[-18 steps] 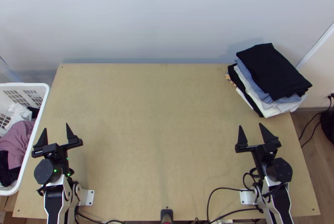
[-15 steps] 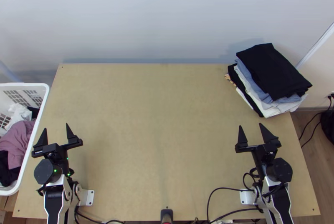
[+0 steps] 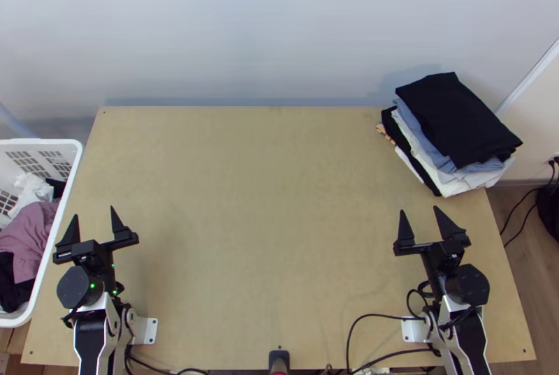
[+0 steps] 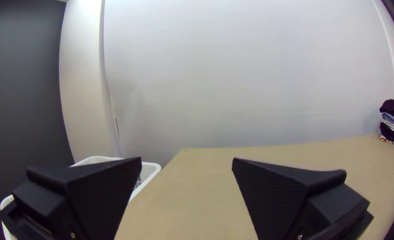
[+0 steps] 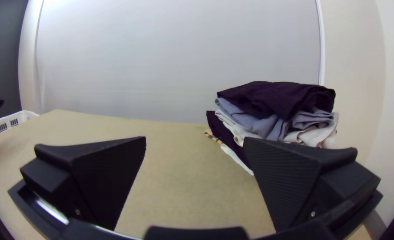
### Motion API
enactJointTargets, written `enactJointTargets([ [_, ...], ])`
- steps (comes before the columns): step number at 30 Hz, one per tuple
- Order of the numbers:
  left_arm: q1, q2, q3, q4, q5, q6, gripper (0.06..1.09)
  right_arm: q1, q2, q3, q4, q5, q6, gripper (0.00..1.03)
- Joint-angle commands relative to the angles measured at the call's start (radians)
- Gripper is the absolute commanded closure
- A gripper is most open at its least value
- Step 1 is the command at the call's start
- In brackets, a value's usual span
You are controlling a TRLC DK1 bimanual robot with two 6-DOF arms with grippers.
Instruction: Fold the t-shirt
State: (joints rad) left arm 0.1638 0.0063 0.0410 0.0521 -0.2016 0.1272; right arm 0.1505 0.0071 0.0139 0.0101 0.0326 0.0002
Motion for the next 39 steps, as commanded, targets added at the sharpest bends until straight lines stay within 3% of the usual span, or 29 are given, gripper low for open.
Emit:
enactJointTargets([
  [1,-0.004,-0.006,-0.043,-0.014,0.005,-0.012,0.10,0.006,-0.009,-0.005,-0.022,0.001,0.003,0.04],
  [21,0.036,-0.009,-0.033,0.005,-0.002,0.034,0.10,0.006,-0.009,-0.005,-0.022,0.001,0.003,0.04],
  [30,0.097,0.035,0.250,-0.144,-0.028,0.034,0.10,0.006,-0.009,-0.005,-0.022,0.001,0.003,0.04],
  [39,0.221,0.417,0.695,-0.362,-0.016,-0.072,0.10,0.006,-0.009,-0.005,-0.022,0.001,0.003,0.04],
])
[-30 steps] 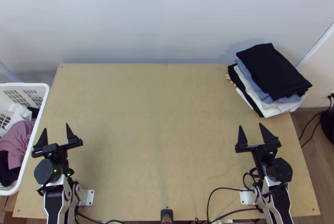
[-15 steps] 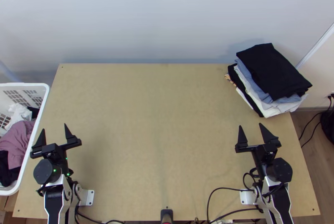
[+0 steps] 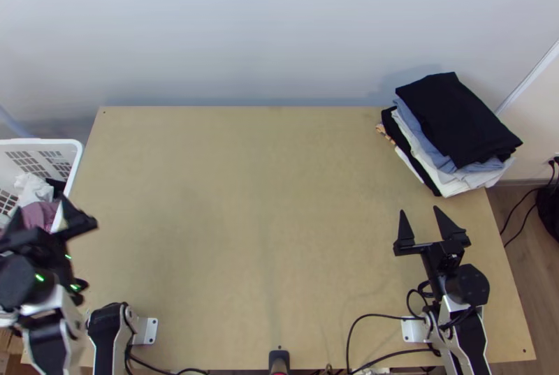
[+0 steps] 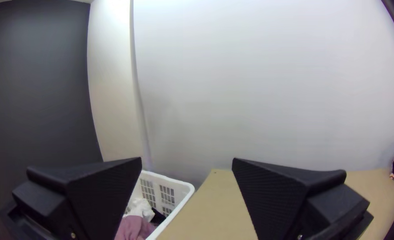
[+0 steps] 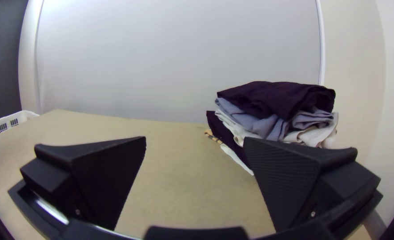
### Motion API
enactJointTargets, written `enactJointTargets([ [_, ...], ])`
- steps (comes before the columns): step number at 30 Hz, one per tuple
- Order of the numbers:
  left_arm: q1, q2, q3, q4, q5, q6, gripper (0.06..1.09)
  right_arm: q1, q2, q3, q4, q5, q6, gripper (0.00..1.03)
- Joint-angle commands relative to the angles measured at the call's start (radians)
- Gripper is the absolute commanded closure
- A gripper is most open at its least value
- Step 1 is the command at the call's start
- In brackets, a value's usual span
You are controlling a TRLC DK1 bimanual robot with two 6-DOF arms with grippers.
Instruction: Fold the t-shirt
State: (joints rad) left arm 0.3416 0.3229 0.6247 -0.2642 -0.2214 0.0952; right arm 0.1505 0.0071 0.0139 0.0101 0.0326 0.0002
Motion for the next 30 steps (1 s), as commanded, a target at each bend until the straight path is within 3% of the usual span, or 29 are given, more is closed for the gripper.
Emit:
enactJointTargets([
  [1,0.065,0.131,0.141,-0.056,0.019,-0.046,0.10,0.006,-0.009,-0.005,-0.022,0.001,0.003,0.04],
  [4,0.168,0.202,0.204,-0.069,0.103,-0.048,0.10,0.006,-0.009,-0.005,-0.022,0.001,0.003,0.04],
  [10,0.488,0.393,0.285,-0.098,0.395,-0.075,0.10,0.006,-0.009,-0.005,-0.022,0.001,0.003,0.04],
  [12,0.553,0.467,0.308,-0.106,0.442,-0.075,0.10,0.006,-0.009,-0.005,-0.022,0.001,0.003,0.04],
  [22,0.720,0.789,0.383,-0.216,0.513,-0.017,0.10,0.006,-0.009,-0.005,-0.022,0.001,0.003,0.04],
  [30,0.810,1.053,0.437,-0.334,0.514,0.034,0.10,0.006,-0.009,-0.005,-0.022,0.001,0.003,0.04],
])
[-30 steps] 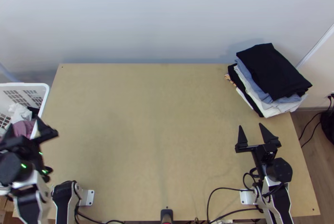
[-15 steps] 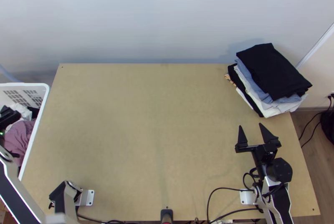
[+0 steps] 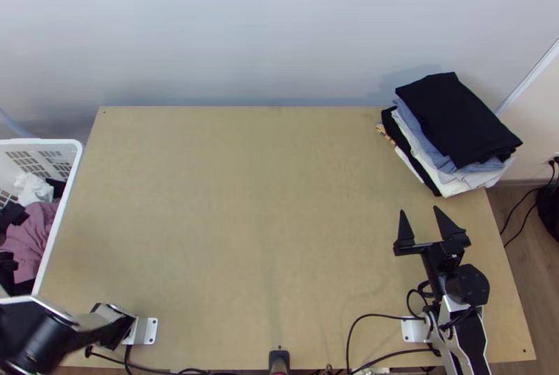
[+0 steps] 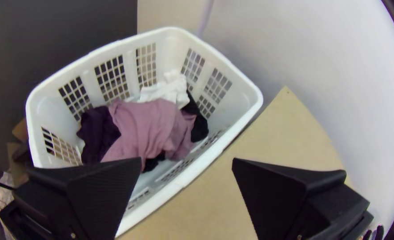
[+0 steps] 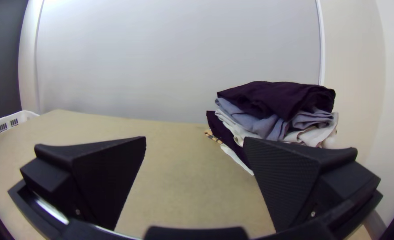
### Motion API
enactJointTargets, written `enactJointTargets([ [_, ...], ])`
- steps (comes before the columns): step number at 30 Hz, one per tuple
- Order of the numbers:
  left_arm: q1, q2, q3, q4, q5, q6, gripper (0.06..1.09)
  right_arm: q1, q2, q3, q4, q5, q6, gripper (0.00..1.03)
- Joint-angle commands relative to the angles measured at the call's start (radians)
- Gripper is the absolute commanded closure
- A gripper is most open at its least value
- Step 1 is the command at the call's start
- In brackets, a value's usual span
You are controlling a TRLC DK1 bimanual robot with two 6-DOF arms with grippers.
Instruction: Fold the t-shirt
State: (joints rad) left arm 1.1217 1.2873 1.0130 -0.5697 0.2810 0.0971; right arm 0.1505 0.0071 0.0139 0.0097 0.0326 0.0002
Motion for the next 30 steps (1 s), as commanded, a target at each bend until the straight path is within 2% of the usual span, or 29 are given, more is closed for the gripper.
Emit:
enactJointTargets([
  [1,0.041,0.129,0.065,-0.038,0.012,0.035,0.11,0.006,-0.009,-0.005,-0.022,0.001,0.003,0.04],
  [10,0.109,0.417,0.167,-0.018,0.012,0.092,0.11,0.006,-0.009,-0.005,-0.022,0.001,0.003,0.04],
  [18,0.122,0.595,0.185,0.136,0.007,0.125,0.11,0.006,-0.009,-0.005,-0.022,0.001,0.003,0.04],
  [30,0.128,0.802,0.288,0.231,-0.008,0.128,0.11,0.006,-0.009,-0.005,-0.022,0.001,0.003,0.04],
])
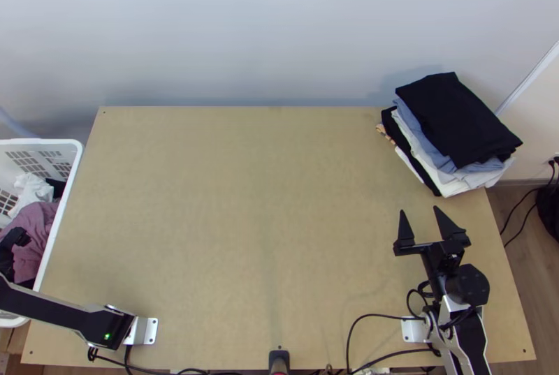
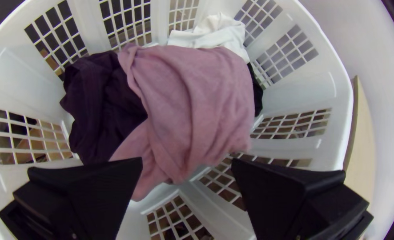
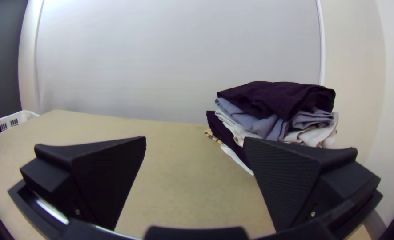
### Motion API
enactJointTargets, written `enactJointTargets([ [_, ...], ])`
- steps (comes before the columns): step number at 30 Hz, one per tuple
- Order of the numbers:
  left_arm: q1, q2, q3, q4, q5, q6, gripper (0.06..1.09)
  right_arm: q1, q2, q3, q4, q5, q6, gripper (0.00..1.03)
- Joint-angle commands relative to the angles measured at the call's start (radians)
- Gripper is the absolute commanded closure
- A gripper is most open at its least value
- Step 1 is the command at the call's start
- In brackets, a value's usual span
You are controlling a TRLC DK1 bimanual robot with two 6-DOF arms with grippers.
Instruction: Fold the t-shirt
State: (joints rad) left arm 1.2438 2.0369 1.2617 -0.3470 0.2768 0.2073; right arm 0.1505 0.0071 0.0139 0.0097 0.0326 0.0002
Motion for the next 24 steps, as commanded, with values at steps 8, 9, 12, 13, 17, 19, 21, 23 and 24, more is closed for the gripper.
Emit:
enactJointTargets([
  [8,0.002,0.160,0.084,0.019,-0.024,0.034,0.25,0.006,-0.009,-0.005,-0.022,0.001,0.003,0.04],
  [9,0.000,0.166,0.074,0.034,-0.024,0.038,0.35,0.006,-0.009,-0.005,-0.022,0.001,0.003,0.04],
  [12,0.000,0.172,0.045,0.115,-0.022,0.061,0.99,0.006,-0.009,-0.005,-0.022,0.001,0.003,0.04],
  [13,0.002,0.166,0.041,0.131,-0.019,0.061,1.04,0.006,-0.009,-0.005,-0.022,0.001,0.003,0.04],
  [17,0.006,0.082,0.034,0.111,0.016,0.050,1.05,0.006,-0.009,-0.005,-0.022,0.001,0.003,0.04],
  [19,0.003,0.005,0.034,0.089,0.041,0.038,1.05,0.006,-0.009,-0.005,-0.022,0.001,0.003,0.04],
  [21,0.000,-0.084,0.036,0.077,0.053,0.007,1.05,0.006,-0.009,-0.005,-0.022,0.001,0.003,0.04],
  [23,-0.006,-0.178,0.042,0.069,0.073,-0.023,1.05,0.006,-0.009,-0.005,-0.022,0.001,0.003,0.04],
  [24,-0.009,-0.224,0.048,0.068,0.075,-0.046,1.05,0.006,-0.009,-0.005,-0.022,0.001,0.003,0.04],
])
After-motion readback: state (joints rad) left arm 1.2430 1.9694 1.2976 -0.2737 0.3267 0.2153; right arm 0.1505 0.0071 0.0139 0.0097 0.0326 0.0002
